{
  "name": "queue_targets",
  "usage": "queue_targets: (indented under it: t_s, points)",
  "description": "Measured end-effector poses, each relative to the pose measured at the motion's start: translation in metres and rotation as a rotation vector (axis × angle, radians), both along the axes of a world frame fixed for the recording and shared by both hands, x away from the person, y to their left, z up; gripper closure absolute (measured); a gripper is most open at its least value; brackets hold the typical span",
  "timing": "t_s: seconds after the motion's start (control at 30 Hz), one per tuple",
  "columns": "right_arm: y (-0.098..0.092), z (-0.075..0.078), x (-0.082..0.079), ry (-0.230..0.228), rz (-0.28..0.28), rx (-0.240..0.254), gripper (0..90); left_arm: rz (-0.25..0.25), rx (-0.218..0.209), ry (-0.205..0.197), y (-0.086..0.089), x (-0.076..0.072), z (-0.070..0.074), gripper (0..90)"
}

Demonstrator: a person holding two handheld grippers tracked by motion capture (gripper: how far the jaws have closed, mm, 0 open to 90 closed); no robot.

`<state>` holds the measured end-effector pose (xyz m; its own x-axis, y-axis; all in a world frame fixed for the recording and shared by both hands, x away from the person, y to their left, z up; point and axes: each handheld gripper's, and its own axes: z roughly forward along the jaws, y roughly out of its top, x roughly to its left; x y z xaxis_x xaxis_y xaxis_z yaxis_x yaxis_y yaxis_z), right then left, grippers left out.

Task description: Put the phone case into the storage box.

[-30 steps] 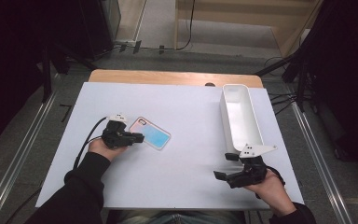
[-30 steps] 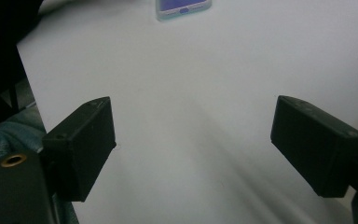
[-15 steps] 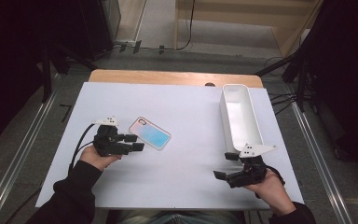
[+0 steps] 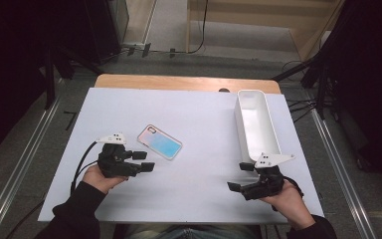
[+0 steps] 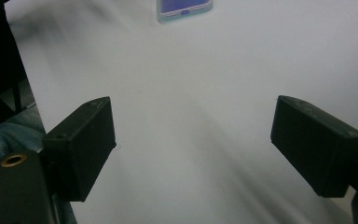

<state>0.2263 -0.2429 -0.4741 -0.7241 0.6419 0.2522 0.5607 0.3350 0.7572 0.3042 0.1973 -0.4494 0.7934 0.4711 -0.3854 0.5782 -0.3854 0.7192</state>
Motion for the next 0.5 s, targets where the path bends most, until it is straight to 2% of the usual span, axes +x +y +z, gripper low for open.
queue_targets:
  t_s: [0.17, 0.27, 0.5]
  points:
    - [0.0, 0.0, 0.0, -0.001, -0.001, 0.0, 12.5, -0.01, 0.001, 0.008, 0.0, -0.009, 0.001, 35.5]
    - [0.0, 0.0, 0.0, -0.002, -0.002, 0.002, 12.5, -0.01, 0.009, 0.008, 0.001, -0.011, 0.001, 31.3]
    - [0.0, 0.0, 0.0, -0.006, -0.002, 0.001, 12.5, -0.012, 0.014, 0.035, 0.01, -0.02, 0.0, 31.3]
